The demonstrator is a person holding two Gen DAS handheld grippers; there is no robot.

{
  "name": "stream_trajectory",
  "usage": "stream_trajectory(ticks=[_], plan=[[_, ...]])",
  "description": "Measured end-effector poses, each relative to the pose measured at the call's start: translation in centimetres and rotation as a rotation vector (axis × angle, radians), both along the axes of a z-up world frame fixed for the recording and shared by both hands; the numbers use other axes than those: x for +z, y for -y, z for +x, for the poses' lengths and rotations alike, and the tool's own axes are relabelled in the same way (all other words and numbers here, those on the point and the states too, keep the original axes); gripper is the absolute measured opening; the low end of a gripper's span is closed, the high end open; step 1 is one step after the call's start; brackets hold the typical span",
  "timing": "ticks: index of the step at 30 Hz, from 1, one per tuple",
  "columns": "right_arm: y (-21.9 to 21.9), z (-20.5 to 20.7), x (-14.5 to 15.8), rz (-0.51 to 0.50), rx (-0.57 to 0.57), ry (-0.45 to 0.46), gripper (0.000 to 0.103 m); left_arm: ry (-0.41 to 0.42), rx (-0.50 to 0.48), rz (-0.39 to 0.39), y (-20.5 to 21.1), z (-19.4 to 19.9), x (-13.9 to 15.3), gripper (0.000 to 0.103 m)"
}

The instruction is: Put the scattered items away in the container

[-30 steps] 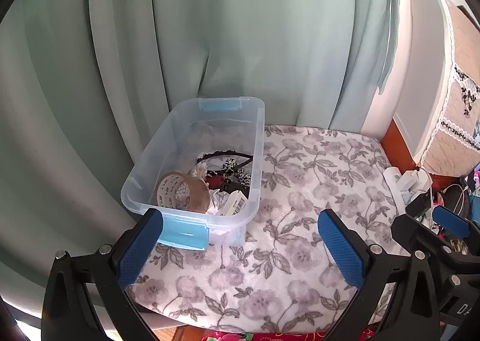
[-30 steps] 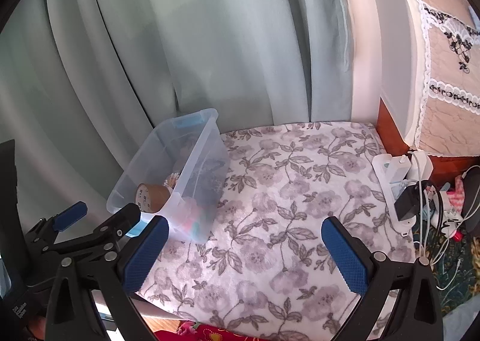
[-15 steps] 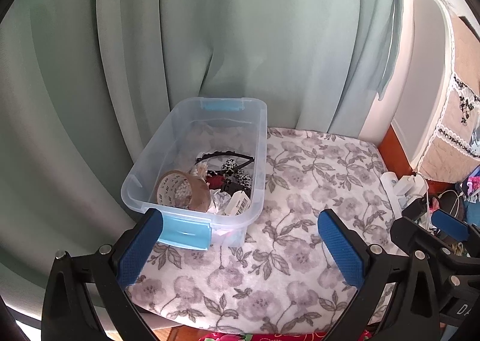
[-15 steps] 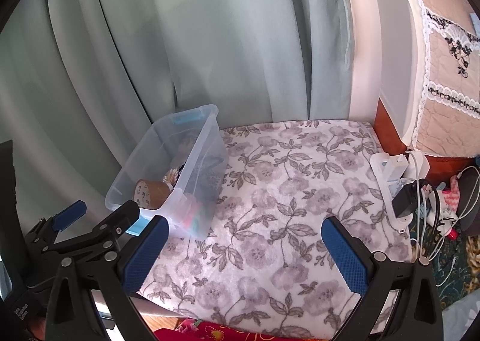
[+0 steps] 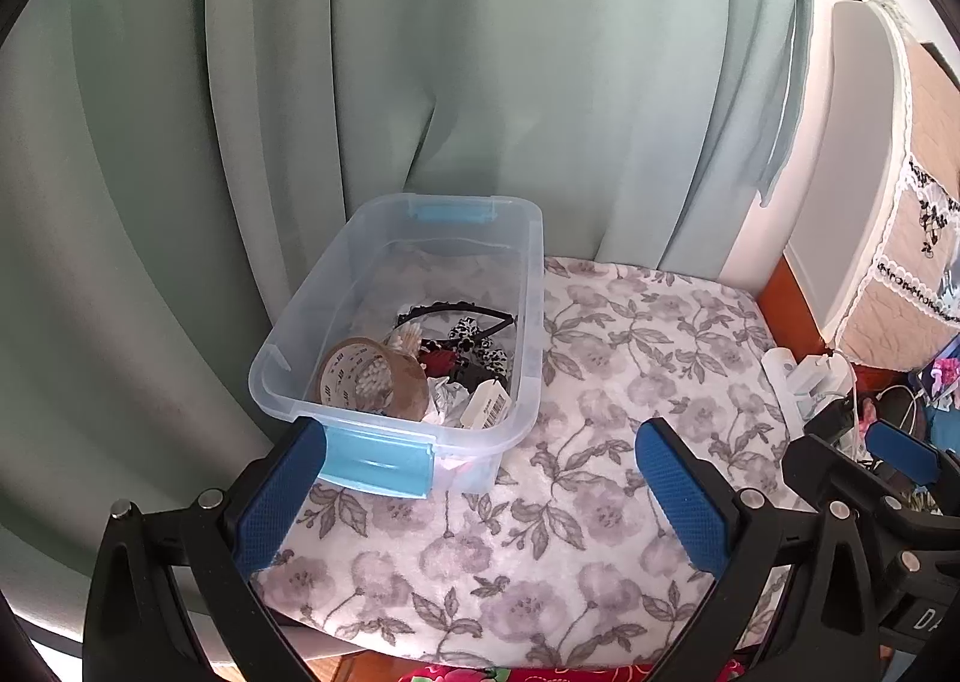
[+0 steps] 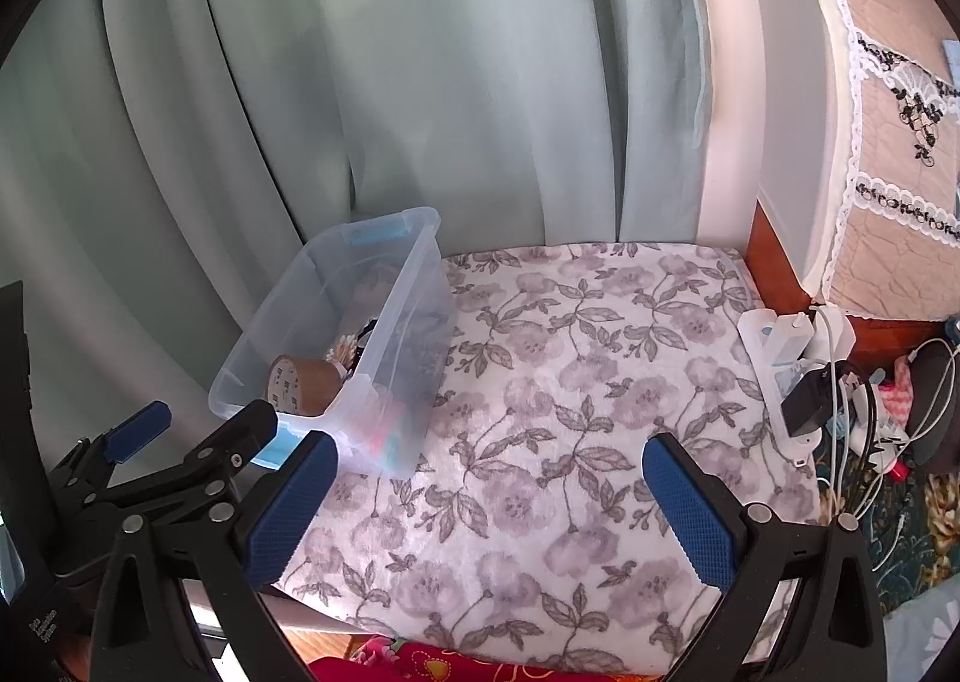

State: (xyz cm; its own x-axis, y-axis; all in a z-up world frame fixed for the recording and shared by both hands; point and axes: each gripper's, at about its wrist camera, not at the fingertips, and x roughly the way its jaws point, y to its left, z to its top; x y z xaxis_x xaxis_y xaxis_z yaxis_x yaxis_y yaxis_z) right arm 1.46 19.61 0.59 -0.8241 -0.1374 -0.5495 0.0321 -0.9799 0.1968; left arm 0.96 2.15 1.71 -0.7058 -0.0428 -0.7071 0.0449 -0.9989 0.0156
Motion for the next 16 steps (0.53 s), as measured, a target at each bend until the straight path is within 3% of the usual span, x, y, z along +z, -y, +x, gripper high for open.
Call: stream_trajectory(ticks=[16], plan=[[0.63,-0.40,0.38,-0.001,-0.009,-0.008,0.103,-0.007,0.004,0.009,0.78,0.07,-0.12,0.103]])
